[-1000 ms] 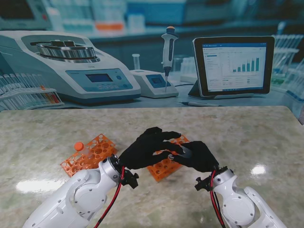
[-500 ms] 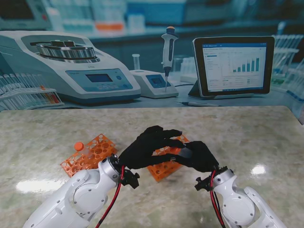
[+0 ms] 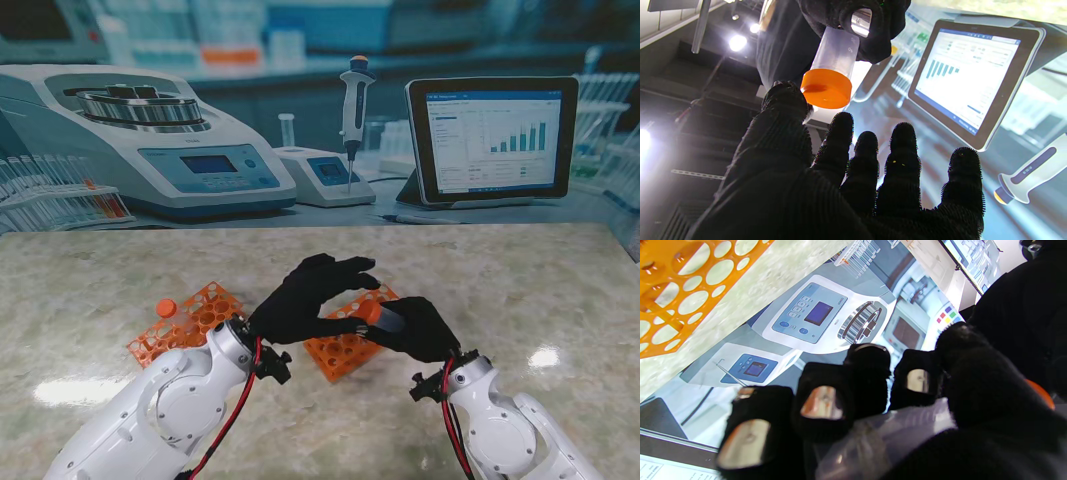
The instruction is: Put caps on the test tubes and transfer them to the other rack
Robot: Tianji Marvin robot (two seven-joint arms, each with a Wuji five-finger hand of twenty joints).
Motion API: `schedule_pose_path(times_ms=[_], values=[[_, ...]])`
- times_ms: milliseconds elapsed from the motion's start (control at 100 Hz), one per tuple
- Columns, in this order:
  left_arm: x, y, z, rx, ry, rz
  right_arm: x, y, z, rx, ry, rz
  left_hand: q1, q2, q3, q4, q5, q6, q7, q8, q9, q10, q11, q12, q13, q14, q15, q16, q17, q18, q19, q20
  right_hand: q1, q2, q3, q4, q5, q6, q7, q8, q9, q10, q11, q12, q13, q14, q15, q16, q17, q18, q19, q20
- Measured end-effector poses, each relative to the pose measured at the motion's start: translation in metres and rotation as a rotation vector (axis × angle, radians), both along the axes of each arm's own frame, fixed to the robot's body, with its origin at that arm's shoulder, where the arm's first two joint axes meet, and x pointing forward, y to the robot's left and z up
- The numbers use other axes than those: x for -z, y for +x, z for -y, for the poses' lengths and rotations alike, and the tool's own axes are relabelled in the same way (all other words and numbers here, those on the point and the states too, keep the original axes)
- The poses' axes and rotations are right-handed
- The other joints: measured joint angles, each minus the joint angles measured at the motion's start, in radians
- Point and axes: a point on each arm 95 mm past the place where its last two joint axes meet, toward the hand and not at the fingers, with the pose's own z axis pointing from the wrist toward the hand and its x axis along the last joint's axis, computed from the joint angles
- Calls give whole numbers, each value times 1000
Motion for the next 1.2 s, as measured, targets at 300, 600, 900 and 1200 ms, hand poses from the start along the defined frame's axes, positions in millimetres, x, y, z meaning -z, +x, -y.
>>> schedule_pose_path(times_ms=[300,600,900,1200], values=[[6,2,2,-3,18,-21,0,0,0,0,0,0,-39,-28,0,0,-11,2,2,24,-11,1,0,0,-4,-1,0,0,-6,0,-3,0,0,0,0,0,0,0,0,0,0,0,0,0,0,0,0,0,0,0,0,0],[10,3,5,0,26,-18,0,0,0,0,0,0,-48,-30,42,3,-11,2,45,61,-11,1,0,0,-4,-1,0,0,-6,0,-10,0,0,0,0,0,0,0,0,0,0,0,0,0,0,0,0,0,0,0,0,0],[12,3,8,-8,14,-13,0,0,1,2,0,2,19,2,32,-5,3,2,171,111,15,1,3,0,18,-1,4,0,4,0,-10,0,0,4,0,0,0,0,0,0,0,0,0,0,0,0,0,0,0,0,0,0],[12,2,11,-10,-8,-15,0,1,2,6,-1,1,122,12,-89,-20,22,14,234,55,91,1,28,0,57,-2,24,10,16,0,-10,0,0,4,-1,0,0,0,1,1,0,0,0,0,0,0,0,0,0,0,0,0]])
